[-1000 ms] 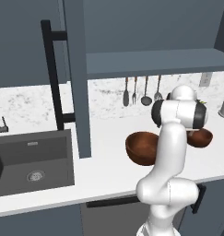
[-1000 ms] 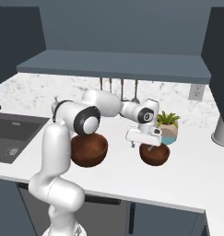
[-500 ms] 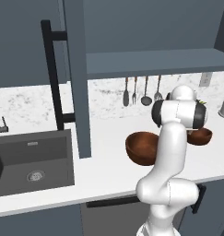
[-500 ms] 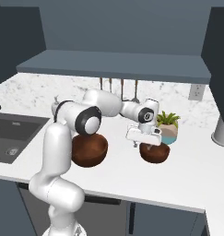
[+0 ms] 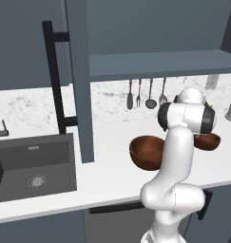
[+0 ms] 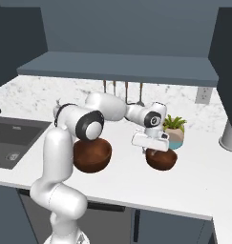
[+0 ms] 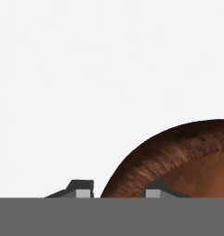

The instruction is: Pick up the bowls on the counter and stack them on top of one another in the open cabinet. Place the smaller bowl on top of the larger bowl.

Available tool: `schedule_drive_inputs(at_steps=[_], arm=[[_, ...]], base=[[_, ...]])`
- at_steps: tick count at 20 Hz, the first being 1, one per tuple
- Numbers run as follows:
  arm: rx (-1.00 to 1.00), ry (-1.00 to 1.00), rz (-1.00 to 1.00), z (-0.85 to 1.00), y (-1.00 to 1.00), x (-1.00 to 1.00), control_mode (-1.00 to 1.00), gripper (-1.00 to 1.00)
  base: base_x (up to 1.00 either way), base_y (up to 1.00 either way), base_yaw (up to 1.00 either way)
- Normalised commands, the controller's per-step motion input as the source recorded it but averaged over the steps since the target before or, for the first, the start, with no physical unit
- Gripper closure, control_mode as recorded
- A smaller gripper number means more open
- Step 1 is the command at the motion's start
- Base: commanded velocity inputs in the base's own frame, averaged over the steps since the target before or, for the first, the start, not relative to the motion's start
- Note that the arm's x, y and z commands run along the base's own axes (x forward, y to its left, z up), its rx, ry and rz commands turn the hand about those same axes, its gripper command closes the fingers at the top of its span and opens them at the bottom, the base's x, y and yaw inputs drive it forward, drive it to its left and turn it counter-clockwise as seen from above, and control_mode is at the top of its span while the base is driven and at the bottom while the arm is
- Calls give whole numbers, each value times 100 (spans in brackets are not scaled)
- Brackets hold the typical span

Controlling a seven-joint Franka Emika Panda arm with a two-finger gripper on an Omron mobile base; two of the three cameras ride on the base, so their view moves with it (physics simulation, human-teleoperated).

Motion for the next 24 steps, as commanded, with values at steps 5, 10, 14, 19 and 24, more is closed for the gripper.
schedule_drive_inputs(at_steps=[5, 10, 14, 19, 24], arm=[[0, -12, 0, 40, 26, -50, -100, 100], [0, -5, 0, 54, 17, -75, -100, 100], [0, 0, 0, 59, 37, -82, -100, 100], [0, 0, 5, 65, 53, -76, -100, 100], [0, 0, 9, 40, 80, -54, -100, 100]], base=[[0, 0, 0], [0, 0, 0], [0, 0, 0], [0, 0, 0], [0, 0, 0]])
